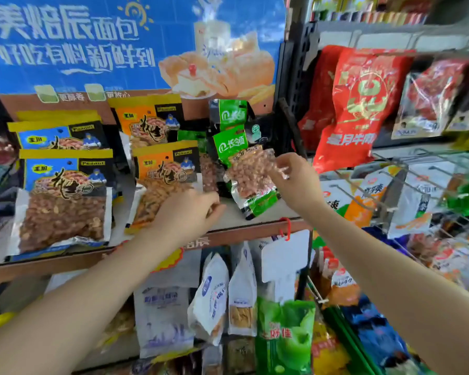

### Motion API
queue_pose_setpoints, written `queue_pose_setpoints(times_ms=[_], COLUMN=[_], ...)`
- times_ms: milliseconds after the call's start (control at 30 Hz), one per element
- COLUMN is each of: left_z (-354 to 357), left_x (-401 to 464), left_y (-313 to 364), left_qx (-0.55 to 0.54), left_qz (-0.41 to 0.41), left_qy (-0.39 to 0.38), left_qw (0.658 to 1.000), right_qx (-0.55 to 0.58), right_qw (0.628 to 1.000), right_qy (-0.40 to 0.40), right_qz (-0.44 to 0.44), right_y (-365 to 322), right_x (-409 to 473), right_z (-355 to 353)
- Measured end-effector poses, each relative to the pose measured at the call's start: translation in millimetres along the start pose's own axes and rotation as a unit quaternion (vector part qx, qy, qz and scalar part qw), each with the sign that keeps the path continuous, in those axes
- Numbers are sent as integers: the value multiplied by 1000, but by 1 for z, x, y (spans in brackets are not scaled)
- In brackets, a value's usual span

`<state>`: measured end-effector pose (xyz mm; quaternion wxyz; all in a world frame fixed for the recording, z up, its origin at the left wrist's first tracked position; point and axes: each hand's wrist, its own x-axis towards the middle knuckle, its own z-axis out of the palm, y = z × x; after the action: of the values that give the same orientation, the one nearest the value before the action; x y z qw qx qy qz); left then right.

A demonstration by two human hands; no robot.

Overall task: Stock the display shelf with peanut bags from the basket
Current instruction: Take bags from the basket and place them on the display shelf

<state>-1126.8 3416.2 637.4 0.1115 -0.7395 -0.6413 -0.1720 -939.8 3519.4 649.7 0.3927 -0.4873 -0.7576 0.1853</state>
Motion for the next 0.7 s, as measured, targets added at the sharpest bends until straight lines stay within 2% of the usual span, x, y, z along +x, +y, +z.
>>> queue_pose_setpoints(times_ms=[100,233,367,500,700], left_z=[-2,20,67,123,199], left_x=[-28,-56,-78,-104,-140], left_y=[18,59,112,171,284], left_qx=[-12,-84,-134,-126,-109], left_qz=[103,171,216,260,334], left_qy=[12,-55,-196,-323,-400], left_qw=[995,980,947,901,847], right_qx=[-36,-103,-143,-156,-143], right_qw=[999,994,979,946,870], right_qy=[16,15,-9,-63,-114], right_qz=[-7,14,145,277,458], right_y=[0,16,60,122,205], right_x=[-50,-130,-219,-312,-444], right_z=[-15,-29,-56,-84,-127])
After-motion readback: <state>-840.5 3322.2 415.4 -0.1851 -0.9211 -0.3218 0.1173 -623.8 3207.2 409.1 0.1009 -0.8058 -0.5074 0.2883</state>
